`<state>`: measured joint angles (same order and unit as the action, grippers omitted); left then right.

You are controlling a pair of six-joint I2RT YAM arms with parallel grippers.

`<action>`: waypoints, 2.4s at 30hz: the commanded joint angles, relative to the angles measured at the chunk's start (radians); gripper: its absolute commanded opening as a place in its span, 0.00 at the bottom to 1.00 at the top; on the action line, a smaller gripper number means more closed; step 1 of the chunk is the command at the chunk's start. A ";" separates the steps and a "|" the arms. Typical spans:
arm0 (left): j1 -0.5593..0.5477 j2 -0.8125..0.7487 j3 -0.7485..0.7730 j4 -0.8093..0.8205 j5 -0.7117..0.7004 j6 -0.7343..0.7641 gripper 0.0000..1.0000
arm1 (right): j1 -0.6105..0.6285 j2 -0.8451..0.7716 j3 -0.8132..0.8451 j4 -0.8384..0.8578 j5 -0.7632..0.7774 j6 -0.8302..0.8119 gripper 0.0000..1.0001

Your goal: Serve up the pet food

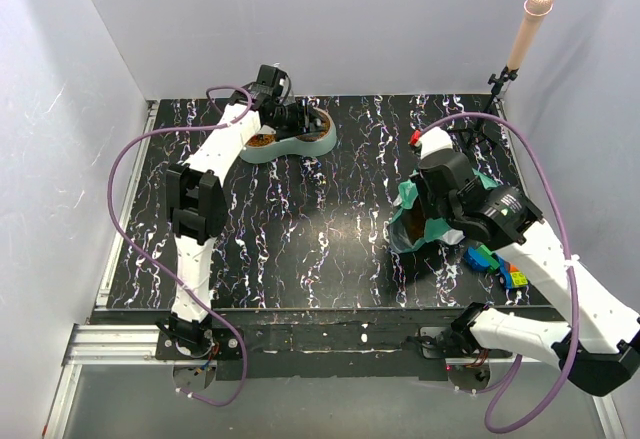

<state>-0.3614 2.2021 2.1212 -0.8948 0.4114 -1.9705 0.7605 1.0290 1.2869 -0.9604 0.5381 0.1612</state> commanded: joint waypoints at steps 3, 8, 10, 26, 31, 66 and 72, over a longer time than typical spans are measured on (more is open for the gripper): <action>-0.019 -0.220 -0.208 0.110 0.075 0.202 0.00 | 0.002 0.026 0.109 0.080 0.005 -0.008 0.01; -0.022 -0.445 -0.467 0.295 0.134 0.347 0.00 | 0.000 0.054 0.132 0.055 0.002 -0.023 0.01; -0.024 -0.553 -0.558 0.332 0.177 0.422 0.00 | 0.000 0.075 0.153 0.034 -0.012 -0.020 0.01; -0.106 -1.344 -1.202 0.330 0.452 0.662 0.00 | 0.002 0.281 0.347 0.014 -0.210 0.029 0.01; -0.194 -1.403 -1.225 0.234 0.403 0.656 0.00 | 0.023 0.335 0.384 0.025 -0.268 0.020 0.01; -0.419 -1.011 -1.156 0.421 0.135 0.420 0.00 | 0.203 0.253 0.275 0.184 -0.567 0.052 0.01; -0.421 -1.199 -1.222 0.269 0.078 0.367 0.00 | 0.211 0.235 0.246 0.219 -0.604 0.049 0.01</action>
<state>-0.7918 1.1183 0.9012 -0.5510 0.5869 -1.5509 0.9470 1.3342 1.5070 -0.9237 0.0582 0.1871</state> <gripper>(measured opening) 0.193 0.028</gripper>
